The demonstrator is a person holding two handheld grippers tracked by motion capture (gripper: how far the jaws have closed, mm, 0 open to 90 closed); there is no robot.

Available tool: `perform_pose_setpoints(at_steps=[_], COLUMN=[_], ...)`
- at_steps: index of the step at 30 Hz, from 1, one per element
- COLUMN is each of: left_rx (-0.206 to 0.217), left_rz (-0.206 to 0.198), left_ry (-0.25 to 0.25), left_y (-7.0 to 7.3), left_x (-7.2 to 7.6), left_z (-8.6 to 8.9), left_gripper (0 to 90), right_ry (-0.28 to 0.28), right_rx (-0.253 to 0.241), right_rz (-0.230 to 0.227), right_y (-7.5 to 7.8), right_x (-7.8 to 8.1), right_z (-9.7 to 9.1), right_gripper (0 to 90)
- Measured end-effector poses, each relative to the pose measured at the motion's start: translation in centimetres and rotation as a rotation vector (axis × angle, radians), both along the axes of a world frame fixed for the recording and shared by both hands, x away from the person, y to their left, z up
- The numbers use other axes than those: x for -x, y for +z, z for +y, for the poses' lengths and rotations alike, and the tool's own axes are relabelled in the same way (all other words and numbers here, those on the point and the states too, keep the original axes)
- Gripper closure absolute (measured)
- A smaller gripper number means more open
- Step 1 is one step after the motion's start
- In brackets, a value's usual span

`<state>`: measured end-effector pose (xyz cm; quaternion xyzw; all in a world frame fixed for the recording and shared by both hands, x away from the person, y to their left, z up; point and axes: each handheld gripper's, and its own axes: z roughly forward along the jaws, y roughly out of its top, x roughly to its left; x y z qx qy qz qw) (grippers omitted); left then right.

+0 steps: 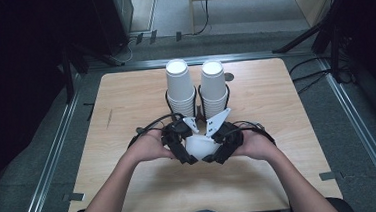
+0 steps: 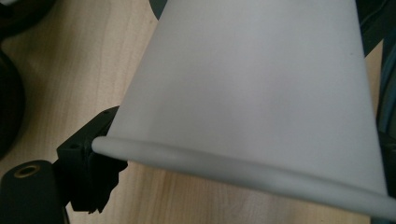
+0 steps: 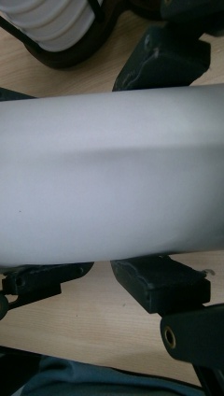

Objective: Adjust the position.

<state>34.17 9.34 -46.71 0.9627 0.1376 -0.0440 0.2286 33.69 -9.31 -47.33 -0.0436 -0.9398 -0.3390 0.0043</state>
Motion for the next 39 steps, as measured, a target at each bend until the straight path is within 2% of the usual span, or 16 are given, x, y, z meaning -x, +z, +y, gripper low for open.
perform_pose_setpoints(at_steps=[5,7,8,11,19,24,28,34,39], left_rx=[0.026,0.047,0.056,0.107,0.189,0.256,0.332,0.412,0.445], left_rz=[0.004,-0.006,-0.026,-0.02,-0.023,-0.015,-0.008,0.009,0.035], left_ry=[0.046,0.053,0.056,0.086,0.108,0.123,0.126,0.154,0.151], left_y=[0.2,0.2,0.3,0.6,1.2,1.5,1.9,2.1,2.2], left_x=[-0.1,-0.1,-0.1,0.0,0.1,0.2,0.4,0.4,0.4], left_z=[0.6,0.9,1.1,1.5,2.9,3.6,3.9,3.9,3.5], left_gripper=[3.5,3.5,3.6,4.8,4.9,5.4,5.4,5.4,5.4], right_ry=[-0.011,-0.02,-0.025,-0.033,-0.061,-0.073,-0.085,-0.081,-0.063], right_rx=[-0.026,-0.043,-0.049,-0.073,-0.128,-0.163,-0.199,-0.236,-0.246], right_rz=[0.001,0.002,0.007,0.005,0.014,0.016,0.026,0.026,0.033], right_y=[0.3,0.5,0.5,0.8,1.6,2.0,2.4,2.7,2.6], right_x=[-0.2,-0.3,-0.3,-0.4,-0.7,-0.8,-0.8,-0.7,-0.4], right_z=[-0.3,-0.7,-0.8,-1.3,-2.3,-2.9,-3.4,-3.7,-3.3], right_gripper=[20.7,20.7,20.6,20.6,20.5,20.4,20.5,20.4,20.4])
